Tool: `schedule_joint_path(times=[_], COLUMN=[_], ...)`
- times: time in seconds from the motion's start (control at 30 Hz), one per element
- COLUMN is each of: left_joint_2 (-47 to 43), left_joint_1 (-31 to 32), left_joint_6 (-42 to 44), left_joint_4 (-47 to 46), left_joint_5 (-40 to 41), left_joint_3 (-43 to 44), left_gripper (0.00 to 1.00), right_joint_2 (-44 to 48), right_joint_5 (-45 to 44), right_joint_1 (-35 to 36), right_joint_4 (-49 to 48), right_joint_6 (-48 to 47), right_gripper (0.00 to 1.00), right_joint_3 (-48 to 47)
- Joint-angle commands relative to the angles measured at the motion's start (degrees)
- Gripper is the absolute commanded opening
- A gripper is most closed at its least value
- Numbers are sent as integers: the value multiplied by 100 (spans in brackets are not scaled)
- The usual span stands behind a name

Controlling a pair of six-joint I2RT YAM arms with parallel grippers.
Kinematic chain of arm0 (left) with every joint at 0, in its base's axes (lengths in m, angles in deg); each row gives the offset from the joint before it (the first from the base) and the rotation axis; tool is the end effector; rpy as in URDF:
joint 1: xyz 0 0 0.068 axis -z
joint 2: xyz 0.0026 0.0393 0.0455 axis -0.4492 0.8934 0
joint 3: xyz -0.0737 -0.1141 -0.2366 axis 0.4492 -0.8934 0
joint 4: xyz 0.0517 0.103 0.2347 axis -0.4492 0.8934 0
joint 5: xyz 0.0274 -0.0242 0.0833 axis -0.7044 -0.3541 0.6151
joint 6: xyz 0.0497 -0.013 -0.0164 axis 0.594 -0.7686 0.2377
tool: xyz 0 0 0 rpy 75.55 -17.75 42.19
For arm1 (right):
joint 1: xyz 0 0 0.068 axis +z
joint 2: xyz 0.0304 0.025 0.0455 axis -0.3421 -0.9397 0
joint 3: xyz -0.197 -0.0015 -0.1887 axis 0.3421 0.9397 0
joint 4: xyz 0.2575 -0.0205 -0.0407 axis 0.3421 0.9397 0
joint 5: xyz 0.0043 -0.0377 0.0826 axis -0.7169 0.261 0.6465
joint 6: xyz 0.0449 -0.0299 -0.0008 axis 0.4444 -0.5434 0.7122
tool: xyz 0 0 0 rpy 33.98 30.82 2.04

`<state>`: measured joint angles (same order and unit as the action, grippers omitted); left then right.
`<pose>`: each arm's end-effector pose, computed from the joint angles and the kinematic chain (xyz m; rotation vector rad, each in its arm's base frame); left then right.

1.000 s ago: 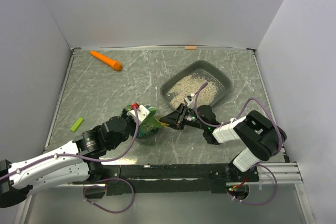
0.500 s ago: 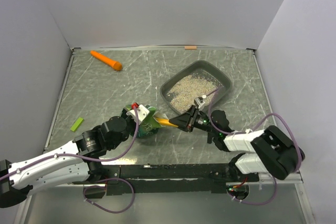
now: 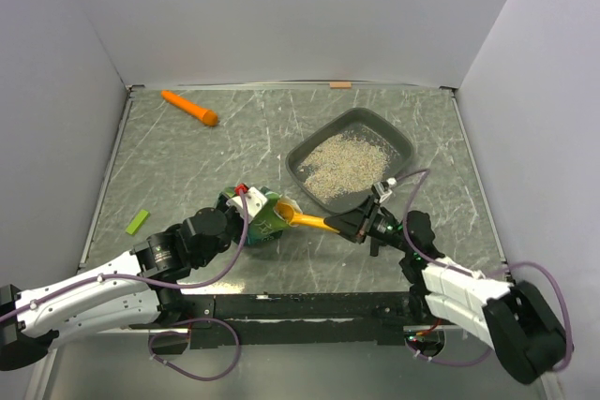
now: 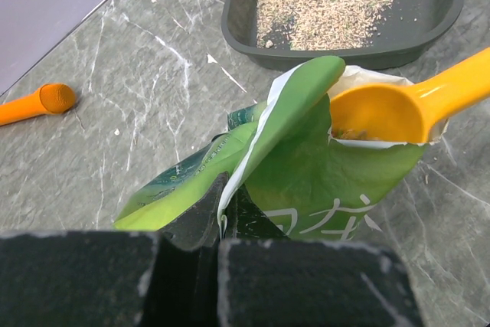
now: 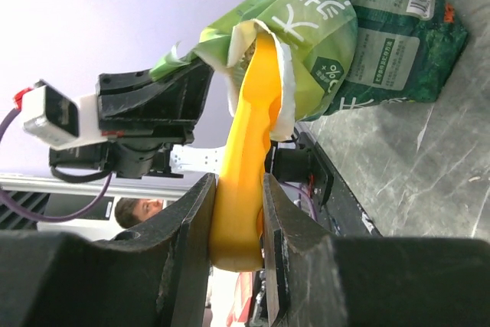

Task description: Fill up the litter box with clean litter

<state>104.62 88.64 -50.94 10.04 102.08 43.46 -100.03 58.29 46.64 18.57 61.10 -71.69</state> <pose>0.0955 -0.1417 0.2843 0.7475 1.7074 -0.1755 0.1408 0.0948 0.1791 0.2601 1.8939 1.8880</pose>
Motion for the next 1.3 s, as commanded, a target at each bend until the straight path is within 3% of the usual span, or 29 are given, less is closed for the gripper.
schedule_joint_path(times=[0.0, 0.5, 0.77, 0.97, 1.27], left_joint_2=[62, 36, 106, 159, 413], left_joint_1=[-25, -25, -25, -25, -17], left_joint_6=[5, 22, 22, 13, -22], left_joint_4=[89, 28, 19, 28, -25], left_joint_5=[122, 149, 166, 184, -97], left_joint_3=[28, 11, 11, 28, 72], left_gripper=[1, 1, 1, 1, 1], right_joint_2=[980, 3214, 4295, 4498, 4209], right_joint_5=[210, -71, -379, -660, -669], right_joint_1=[-193, -554, -598, -598, -598], right_joint_4=[707, 2747, 4414, 5689, 5710], right_joint_6=[-158, -44, -245, -562, -676], right_gripper=[0, 0, 0, 0, 0], right_joint_3=[81, 283, 126, -340, -745])
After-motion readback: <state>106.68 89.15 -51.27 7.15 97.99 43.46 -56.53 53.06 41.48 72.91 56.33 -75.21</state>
